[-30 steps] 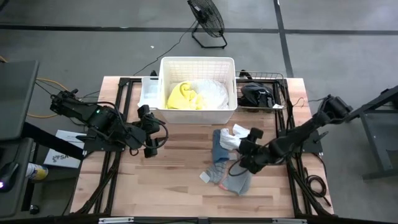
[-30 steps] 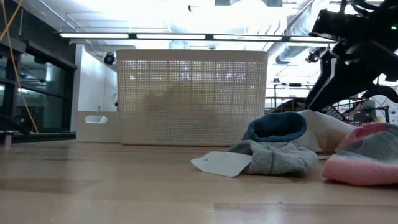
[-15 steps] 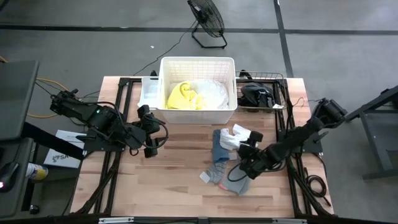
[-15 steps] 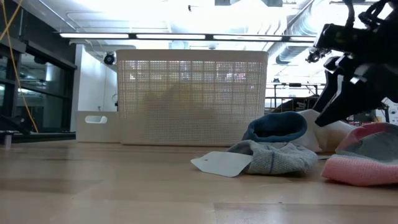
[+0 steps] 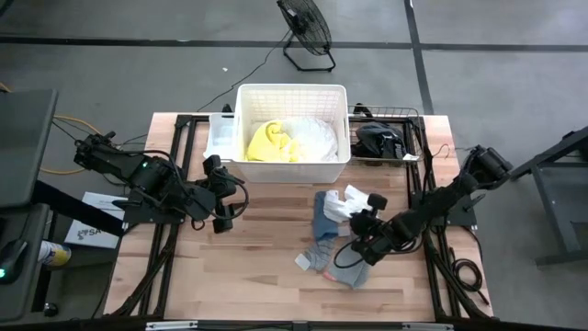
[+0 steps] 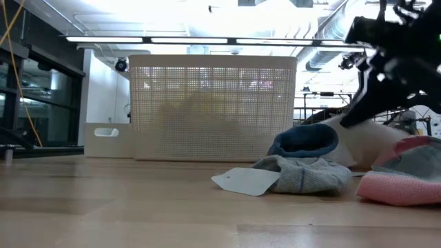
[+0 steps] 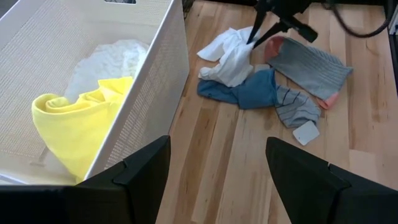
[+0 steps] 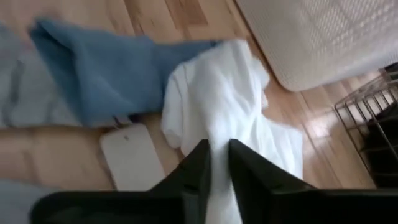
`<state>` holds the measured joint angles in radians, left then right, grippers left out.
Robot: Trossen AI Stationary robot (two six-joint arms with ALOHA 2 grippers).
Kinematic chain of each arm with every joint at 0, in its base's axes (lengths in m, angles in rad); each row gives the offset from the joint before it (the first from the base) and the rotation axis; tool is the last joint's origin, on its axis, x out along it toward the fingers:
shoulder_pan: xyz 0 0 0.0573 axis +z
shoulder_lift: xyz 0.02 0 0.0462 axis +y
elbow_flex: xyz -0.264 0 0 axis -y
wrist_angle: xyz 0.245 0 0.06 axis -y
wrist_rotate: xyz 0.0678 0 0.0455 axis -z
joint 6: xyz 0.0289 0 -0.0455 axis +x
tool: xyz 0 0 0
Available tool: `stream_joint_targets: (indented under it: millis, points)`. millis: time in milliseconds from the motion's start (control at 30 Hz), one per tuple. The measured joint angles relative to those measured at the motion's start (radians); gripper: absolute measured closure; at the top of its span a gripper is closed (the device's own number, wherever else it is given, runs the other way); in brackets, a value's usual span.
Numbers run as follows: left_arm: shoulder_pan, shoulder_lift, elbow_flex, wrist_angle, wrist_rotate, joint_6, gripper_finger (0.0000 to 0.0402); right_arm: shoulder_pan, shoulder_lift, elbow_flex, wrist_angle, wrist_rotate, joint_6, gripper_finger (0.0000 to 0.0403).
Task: Pick & Place Cloths
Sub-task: Put the white shorts into the wire basket
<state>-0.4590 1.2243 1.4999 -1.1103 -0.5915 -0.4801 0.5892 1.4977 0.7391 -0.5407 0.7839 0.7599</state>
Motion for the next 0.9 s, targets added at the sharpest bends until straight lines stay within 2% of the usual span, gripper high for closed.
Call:
stream_joint_targets:
  millis: [133, 267, 533, 700, 900]
  points:
    - [0.0, 0.0, 0.0, 0.0, 0.0, 0.0, 0.0144, 0.0, -0.035, 0.044, -0.001, 0.0, -0.044, 0.0393]
    - [0.0, 0.0, 0.0, 0.0, 0.0, 0.0, 0.0144, 0.0, -0.081, 0.089, -0.002, 0.008, -0.06, 0.0398]
    - [0.0, 0.0, 0.0, 0.0, 0.01, 0.0, 0.0144, 0.033, -0.219, 0.169, 0.047, 0.136, -0.085, 0.0398]
    - [0.0, 0.0, 0.0, 0.0, 0.026, -0.001, 0.0144, 0.057, -0.324, 0.174, 0.211, 0.137, -0.179, 0.0398]
    - [0.0, 0.0, 0.0, 0.001, 0.033, -0.003, 0.0144, 0.1, -0.409, 0.174, 0.432, 0.038, -0.429, 0.0398]
